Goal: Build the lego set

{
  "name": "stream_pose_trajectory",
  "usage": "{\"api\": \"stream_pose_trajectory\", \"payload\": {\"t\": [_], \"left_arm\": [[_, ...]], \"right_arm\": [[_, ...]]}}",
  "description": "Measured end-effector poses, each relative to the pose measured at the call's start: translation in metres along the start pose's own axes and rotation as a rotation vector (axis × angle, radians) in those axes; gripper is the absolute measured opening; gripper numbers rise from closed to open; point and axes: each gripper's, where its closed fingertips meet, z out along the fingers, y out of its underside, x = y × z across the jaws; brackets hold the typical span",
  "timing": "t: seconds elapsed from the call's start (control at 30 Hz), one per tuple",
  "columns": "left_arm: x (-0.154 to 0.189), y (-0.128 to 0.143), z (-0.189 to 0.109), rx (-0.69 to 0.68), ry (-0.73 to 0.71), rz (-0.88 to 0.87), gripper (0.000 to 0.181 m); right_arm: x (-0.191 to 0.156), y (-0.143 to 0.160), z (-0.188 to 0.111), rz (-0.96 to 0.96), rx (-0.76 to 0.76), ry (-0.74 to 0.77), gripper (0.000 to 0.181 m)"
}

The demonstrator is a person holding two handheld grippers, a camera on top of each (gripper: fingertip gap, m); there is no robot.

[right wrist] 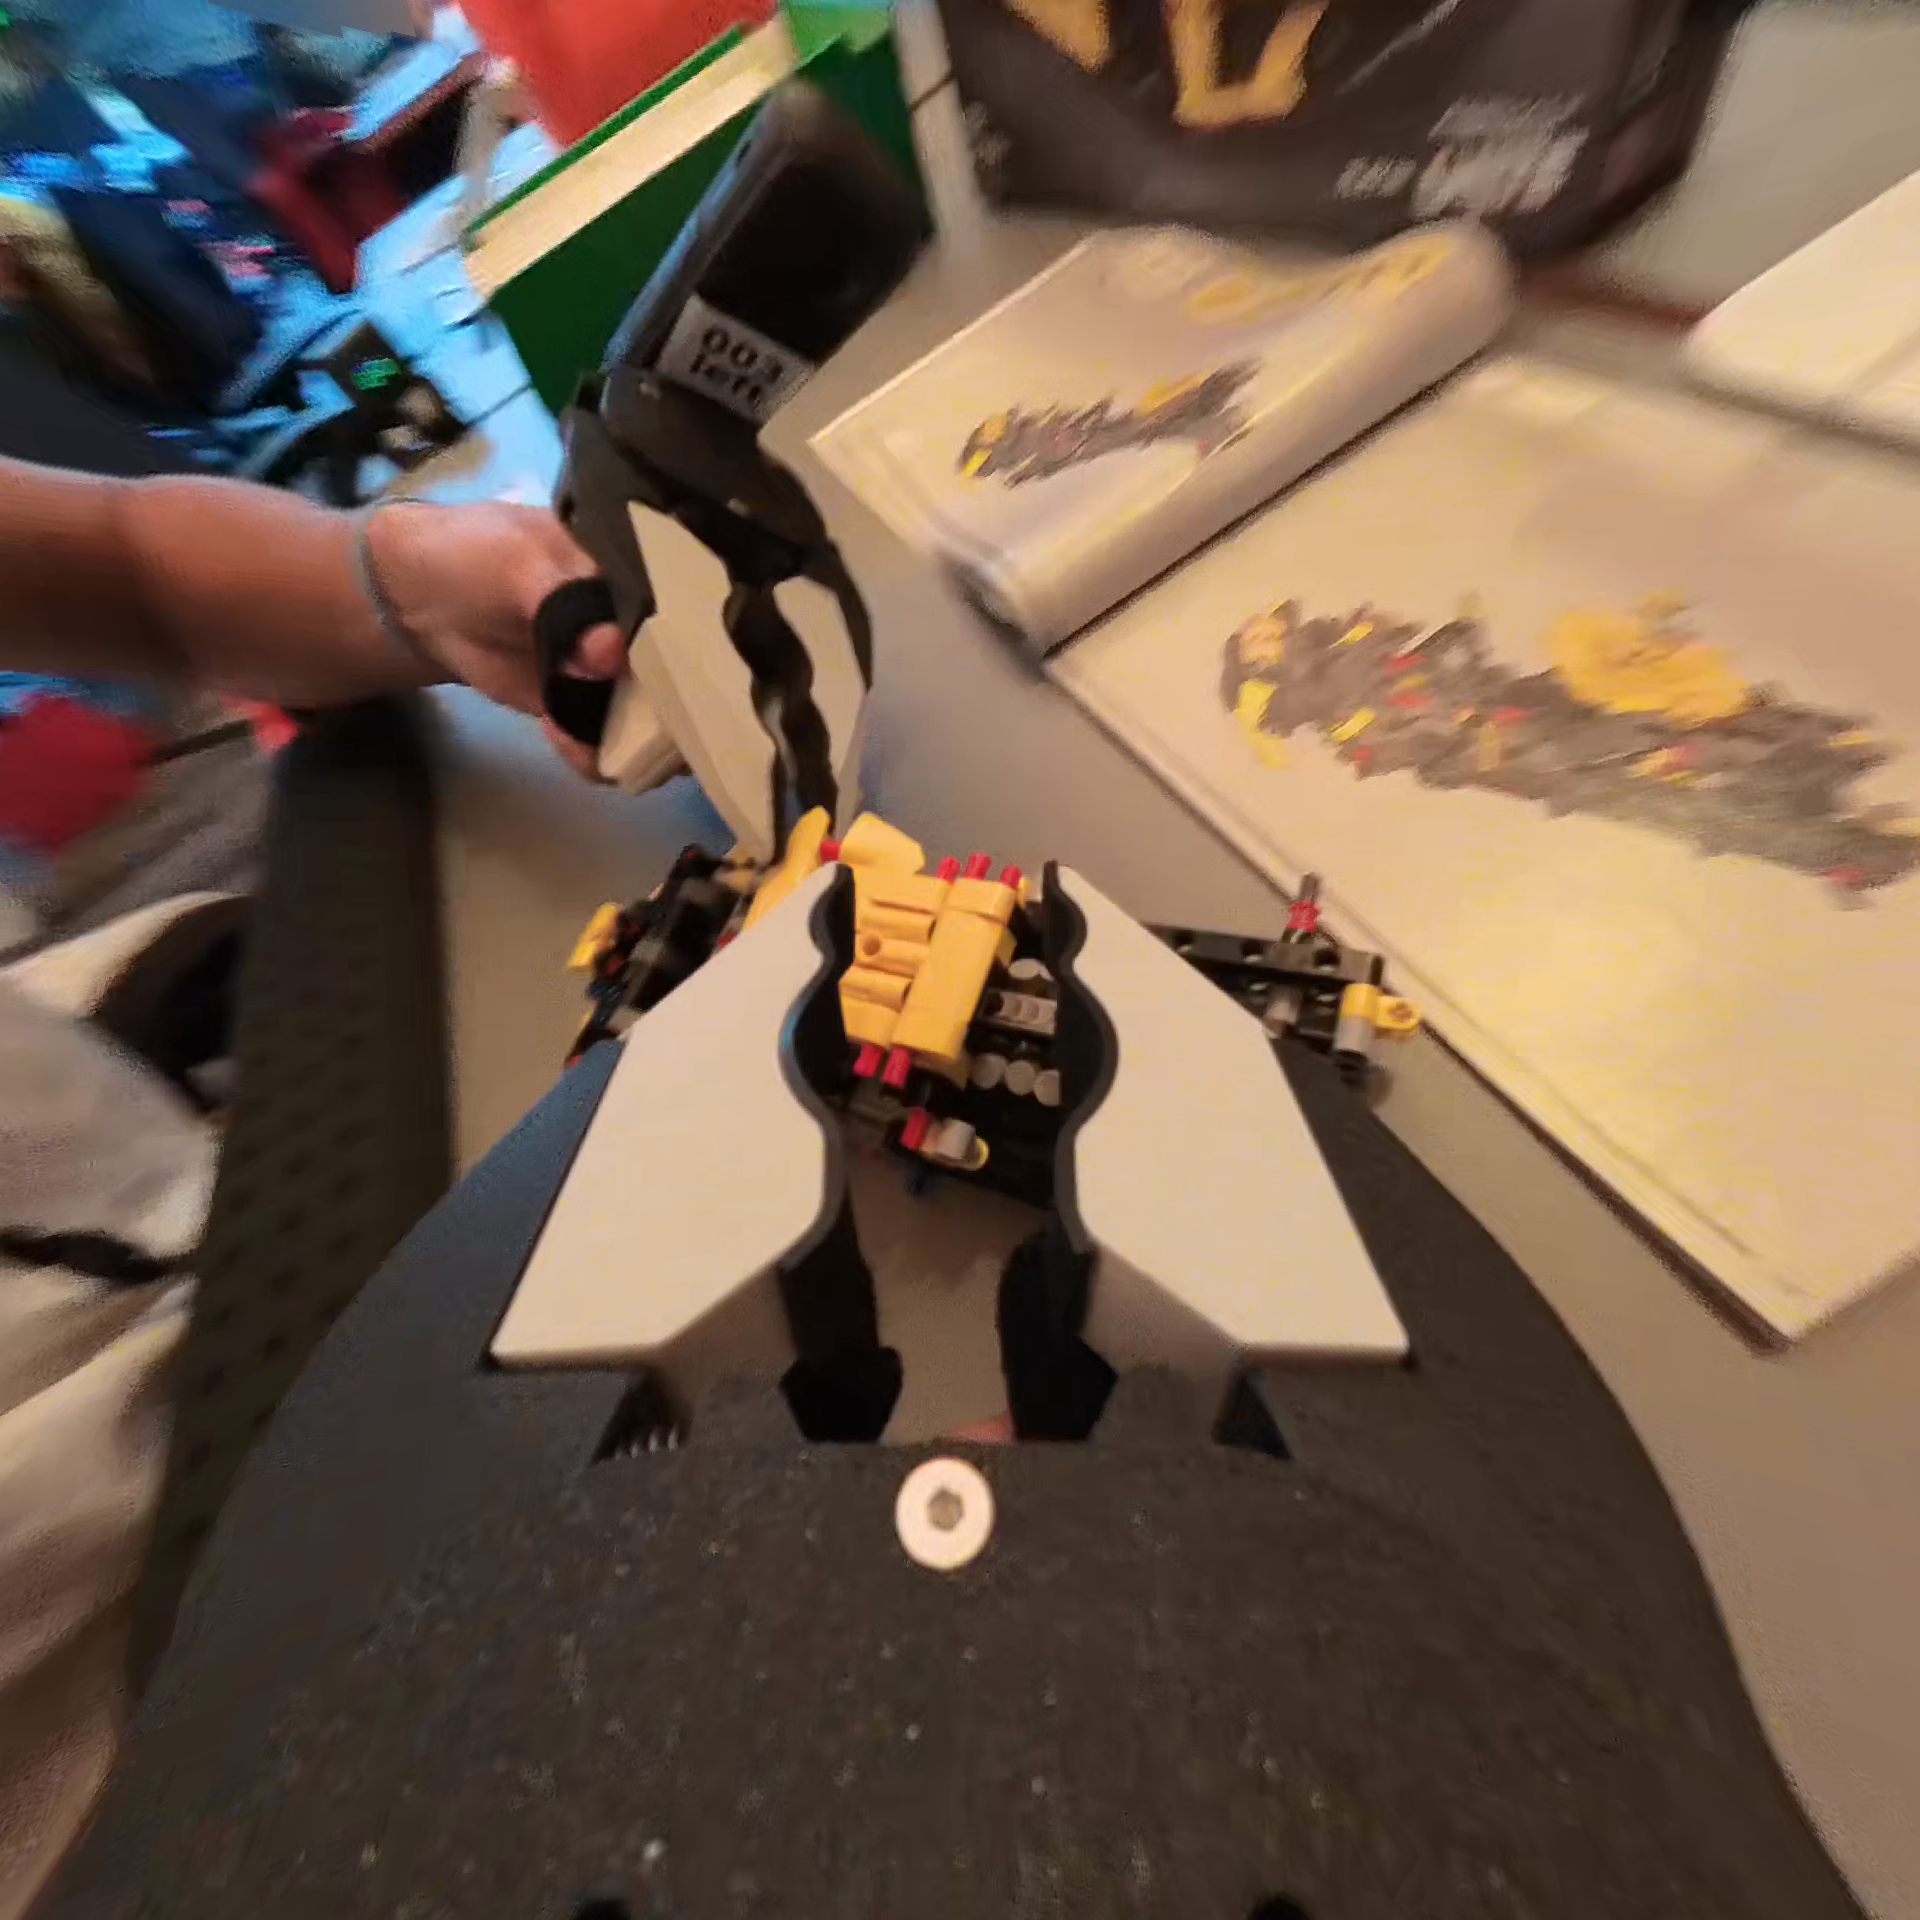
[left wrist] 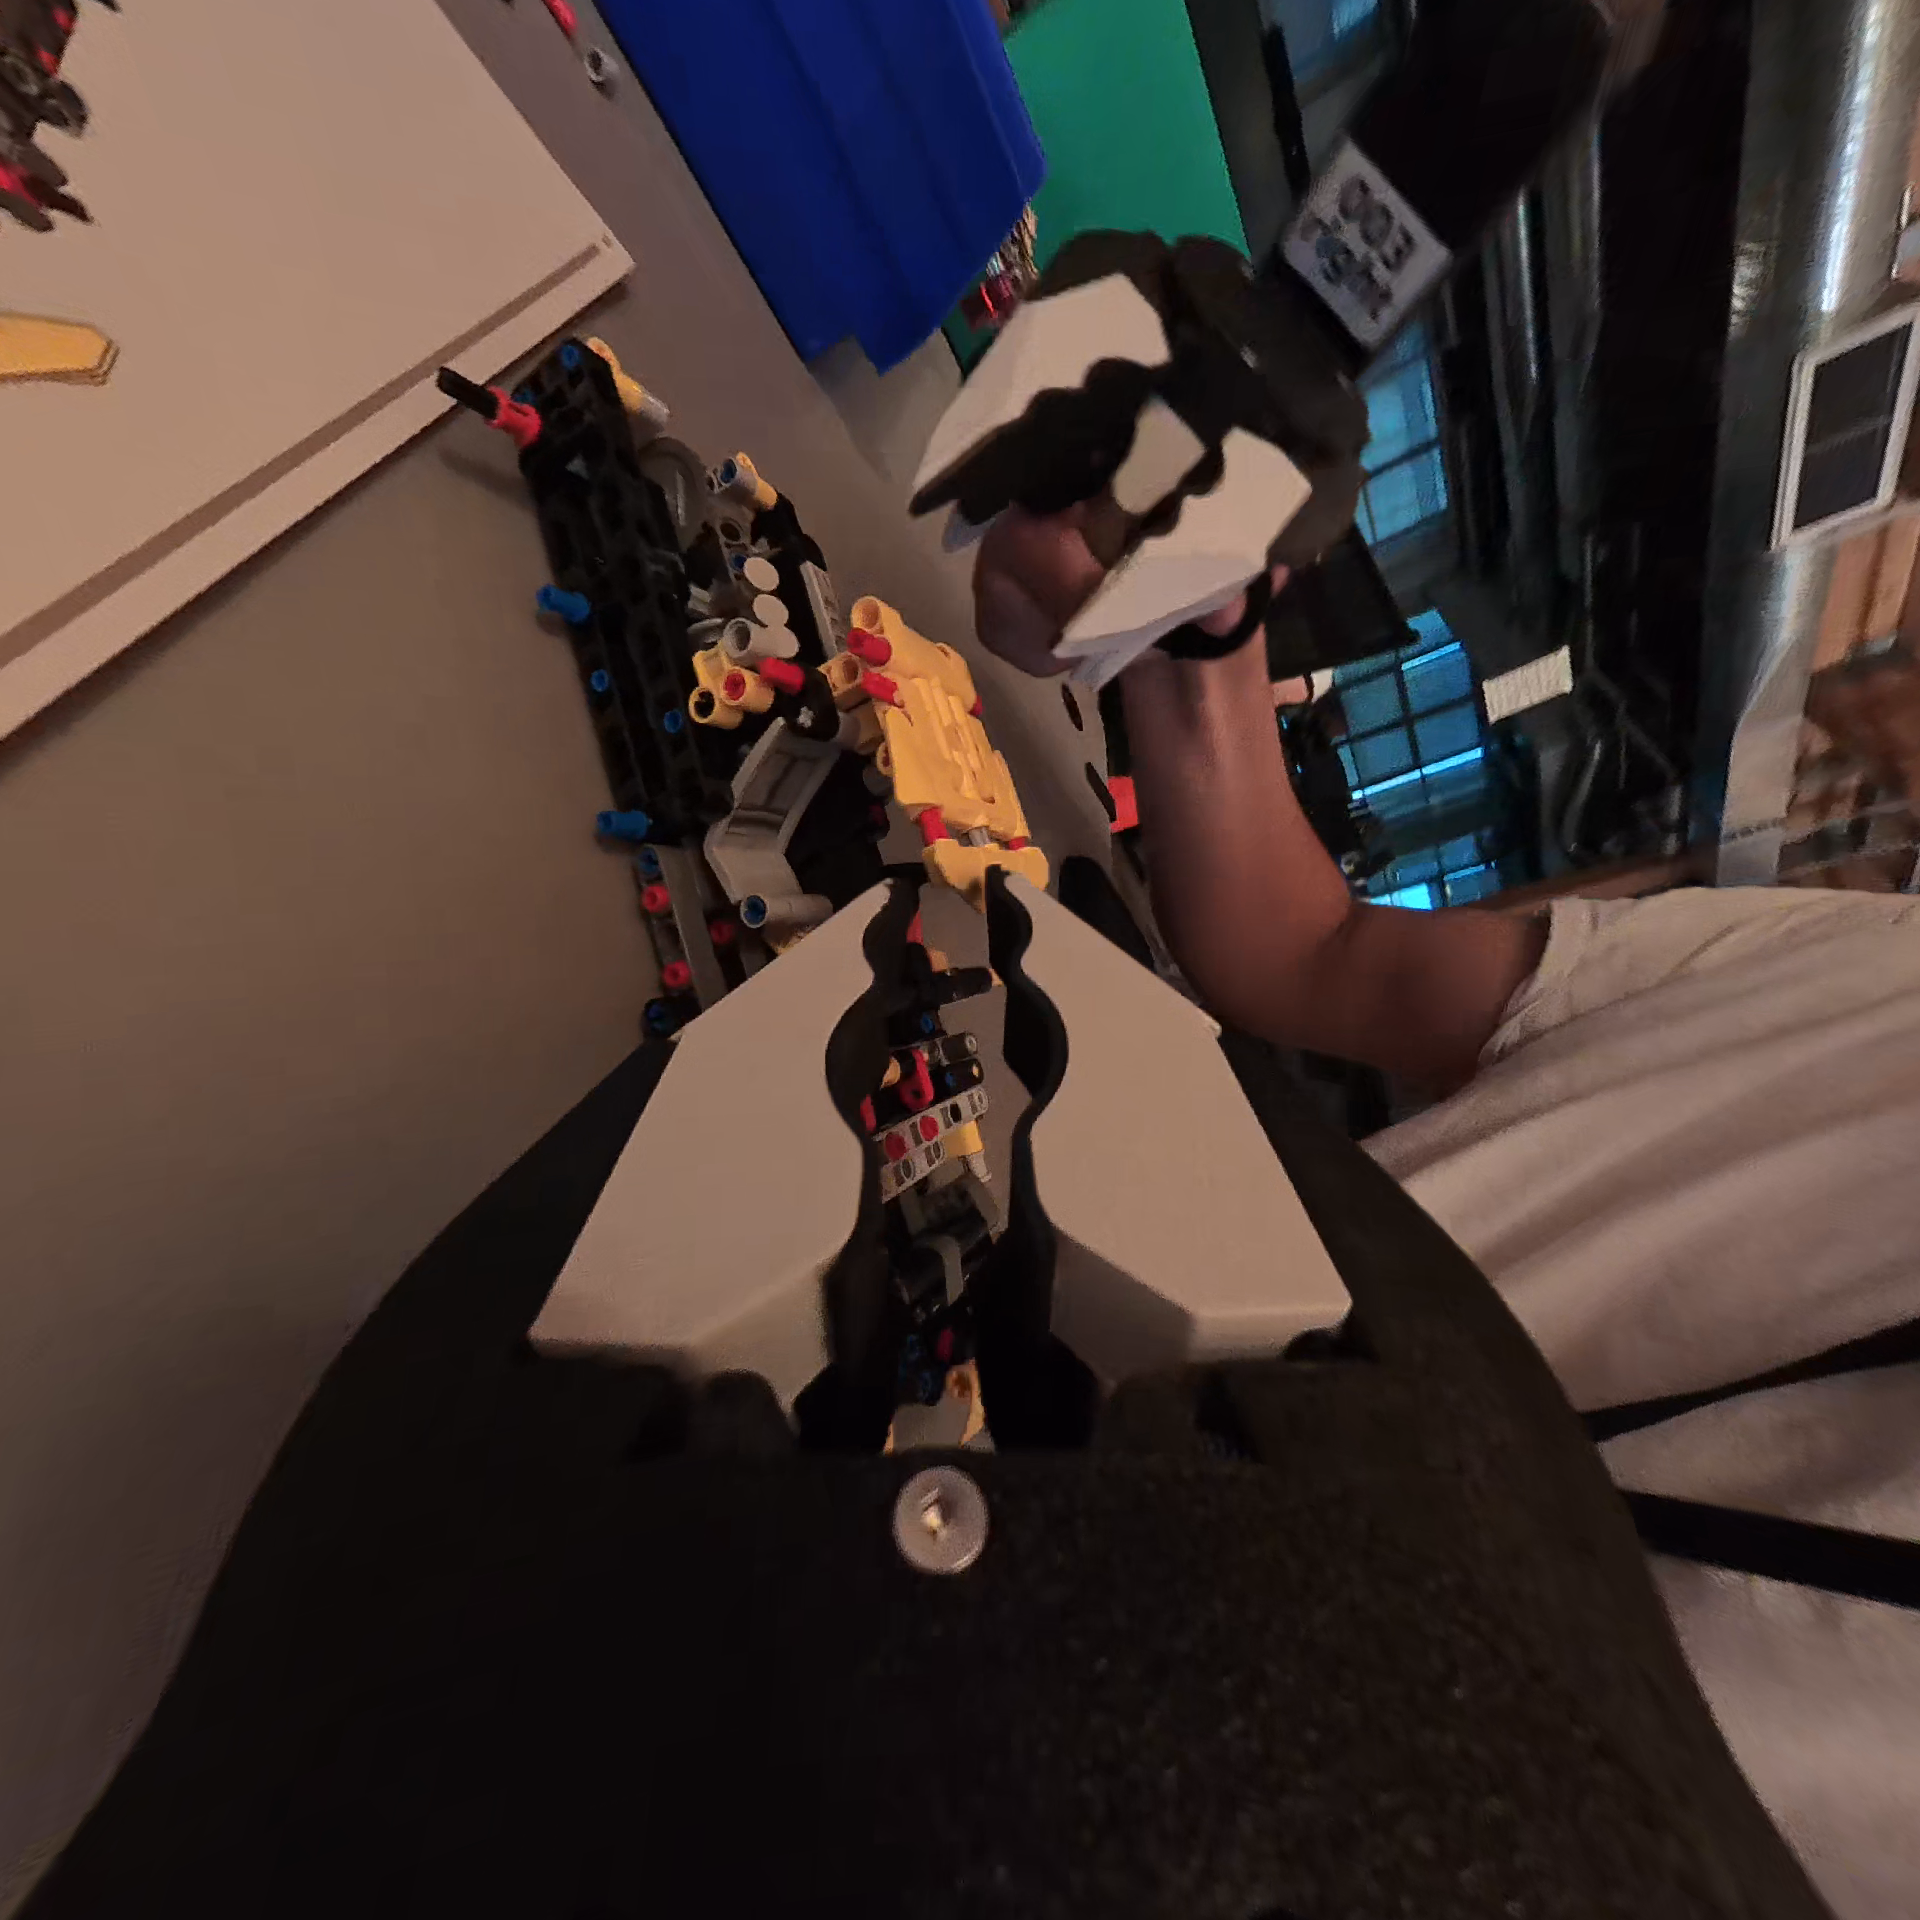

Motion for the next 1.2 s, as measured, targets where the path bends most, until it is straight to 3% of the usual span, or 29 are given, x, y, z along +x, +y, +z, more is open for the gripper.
{"api": "stream_pose_trajectory", "payload": {"t": [0.1, 0.2, 0.3, 0.47, 0.73, 0.9, 1.2], "left_arm": [[-0.002, -0.001, 0.001, 0.048, -0.016, -0.028, 0.014], [0.0, -0.004, 0.002, 0.104, -0.015, -0.051, 0.009], [-0.002, -0.007, 0.002, 0.157, -0.033, -0.069, 0.008], [0.0, -0.008, 0.003, 0.189, -0.026, -0.086, 0.006], [0.002, -0.007, 0.009, 0.109, 0.058, -0.15, 0.005], [0.002, -0.006, 0.011, 0.036, 0.014, -0.143, 0.005], [0.0, -0.007, 0.01, 0.03, -0.025, -0.099, 0.005]], "right_arm": [[0.007, 0.004, 0.008, 0.145, -0.056, -0.172, 0.037], [0.014, 0.015, 0.02, 0.162, -0.118, -0.216, 0.038], [0.004, 0.016, 0.025, 0.148, -0.1, -0.289, 0.017], [0.004, 0.017, 0.024, 0.126, -0.024, -0.288, 0.014], [0.002, 0.021, 0.018, 0.063, -0.037, -0.281, 0.013], [0.001, 0.022, 0.018, 0.007, -0.068, -0.237, 0.012], [0.007, 0.017, 0.015, 0.001, -0.067, -0.243, 0.015]]}}
